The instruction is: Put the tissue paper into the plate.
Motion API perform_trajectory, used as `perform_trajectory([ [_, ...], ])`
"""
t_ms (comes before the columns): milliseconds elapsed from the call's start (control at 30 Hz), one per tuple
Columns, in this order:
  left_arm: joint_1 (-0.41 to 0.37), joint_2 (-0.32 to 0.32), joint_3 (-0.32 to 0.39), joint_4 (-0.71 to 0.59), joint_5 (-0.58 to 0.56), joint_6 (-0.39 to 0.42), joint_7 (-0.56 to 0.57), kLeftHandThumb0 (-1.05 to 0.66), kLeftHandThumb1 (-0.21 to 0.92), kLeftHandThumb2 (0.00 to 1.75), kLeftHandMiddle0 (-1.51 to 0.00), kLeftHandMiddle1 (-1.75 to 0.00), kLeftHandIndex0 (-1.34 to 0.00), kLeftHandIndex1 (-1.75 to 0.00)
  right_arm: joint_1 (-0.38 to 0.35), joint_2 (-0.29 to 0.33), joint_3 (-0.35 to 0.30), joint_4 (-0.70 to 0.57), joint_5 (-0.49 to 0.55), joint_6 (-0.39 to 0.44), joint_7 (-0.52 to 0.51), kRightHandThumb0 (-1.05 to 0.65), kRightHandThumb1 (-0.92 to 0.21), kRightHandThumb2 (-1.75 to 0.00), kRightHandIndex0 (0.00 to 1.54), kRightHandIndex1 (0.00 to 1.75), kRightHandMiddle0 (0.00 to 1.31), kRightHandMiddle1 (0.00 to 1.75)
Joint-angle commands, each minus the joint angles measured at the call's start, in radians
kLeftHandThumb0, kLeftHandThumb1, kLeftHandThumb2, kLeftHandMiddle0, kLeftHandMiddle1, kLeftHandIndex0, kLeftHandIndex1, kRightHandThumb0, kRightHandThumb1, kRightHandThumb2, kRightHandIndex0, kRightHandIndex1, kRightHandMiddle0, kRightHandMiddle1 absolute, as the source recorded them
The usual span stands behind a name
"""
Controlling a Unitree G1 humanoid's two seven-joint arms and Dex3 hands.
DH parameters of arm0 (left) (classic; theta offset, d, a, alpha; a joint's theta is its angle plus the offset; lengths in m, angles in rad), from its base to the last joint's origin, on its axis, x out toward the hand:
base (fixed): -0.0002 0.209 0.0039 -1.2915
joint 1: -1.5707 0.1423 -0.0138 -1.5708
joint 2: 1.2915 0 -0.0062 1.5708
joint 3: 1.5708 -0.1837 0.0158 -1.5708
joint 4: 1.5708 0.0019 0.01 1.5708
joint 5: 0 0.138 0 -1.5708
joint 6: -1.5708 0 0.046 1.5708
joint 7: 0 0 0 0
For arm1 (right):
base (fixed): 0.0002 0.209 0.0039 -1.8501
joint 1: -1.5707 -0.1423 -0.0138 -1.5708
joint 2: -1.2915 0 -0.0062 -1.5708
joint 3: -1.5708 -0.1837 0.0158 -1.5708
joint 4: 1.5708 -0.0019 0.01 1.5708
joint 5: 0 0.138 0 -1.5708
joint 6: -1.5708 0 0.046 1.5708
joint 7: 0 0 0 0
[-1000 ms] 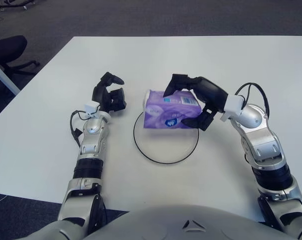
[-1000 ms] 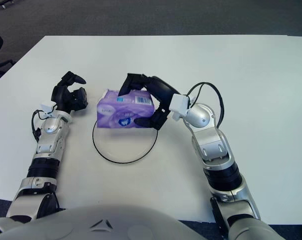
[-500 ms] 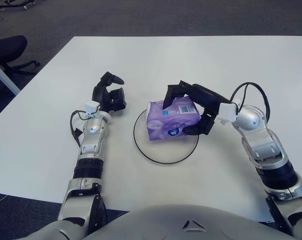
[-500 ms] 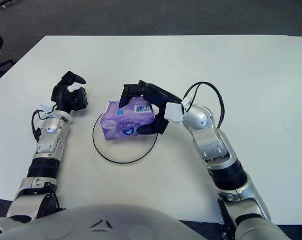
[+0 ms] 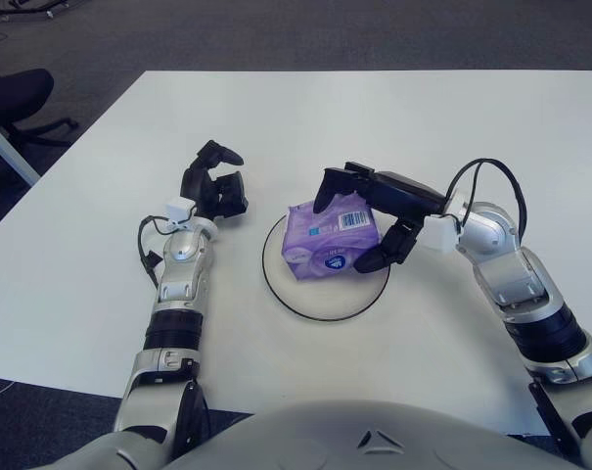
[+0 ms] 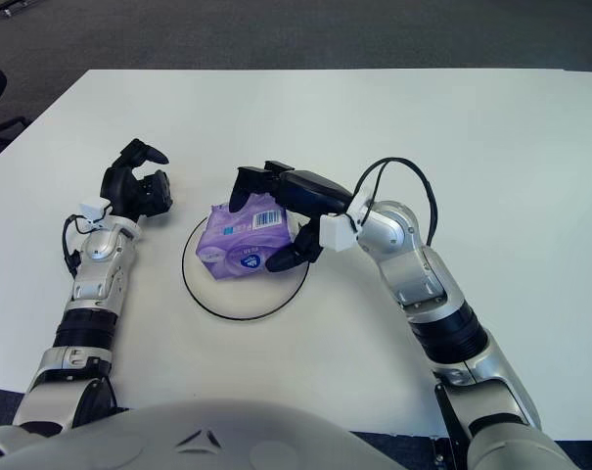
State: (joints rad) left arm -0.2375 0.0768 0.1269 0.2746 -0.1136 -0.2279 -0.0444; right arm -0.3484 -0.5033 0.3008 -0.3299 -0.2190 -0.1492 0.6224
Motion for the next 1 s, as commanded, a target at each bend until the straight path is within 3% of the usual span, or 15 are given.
perform_trajectory([
  [0,0.175,-0.08,-0.017,0.096,-0.002,-0.002,0.016,-0.48,0.31,1.33,-1.33,-1.75,-0.62,-1.75,-0.039,-0.027,-0.004,0.045,-0.022,-0.093,0.005,-0.88,-0.63,-0.64,0.0,0.32,0.0,0.73],
  [167,0.177,-0.081,-0.019,0.091,-0.001,0.001,0.019,-0.48,0.31,1.33,-1.34,-1.75,-0.62,-1.75,-0.043,-0.033,-0.014,0.069,0.023,-0.117,0.031,-0.95,-0.72,-0.53,0.0,0.07,0.0,0.52],
  [267,0.178,-0.081,-0.021,0.089,-0.001,0.0,0.018,-0.48,0.31,1.33,-1.34,-1.75,-0.62,-1.75,-0.042,-0.031,-0.021,0.068,0.056,-0.094,0.05,-0.99,-0.74,-0.48,0.0,0.02,0.0,0.45],
  [567,0.176,-0.08,-0.024,0.094,-0.001,-0.007,0.017,-0.48,0.31,1.33,-1.34,-1.75,-0.62,-1.75,-0.071,-0.055,-0.052,0.075,0.099,-0.074,0.097,-1.02,-0.76,-0.41,0.0,0.0,0.0,0.31],
  [967,0.174,-0.076,-0.025,0.098,-0.002,-0.009,0.014,-0.48,0.31,1.32,-1.34,-1.75,-0.62,-1.75,-0.078,-0.175,-0.168,0.073,0.157,-0.066,0.171,-1.05,-0.79,-0.37,0.0,0.0,0.0,0.17],
])
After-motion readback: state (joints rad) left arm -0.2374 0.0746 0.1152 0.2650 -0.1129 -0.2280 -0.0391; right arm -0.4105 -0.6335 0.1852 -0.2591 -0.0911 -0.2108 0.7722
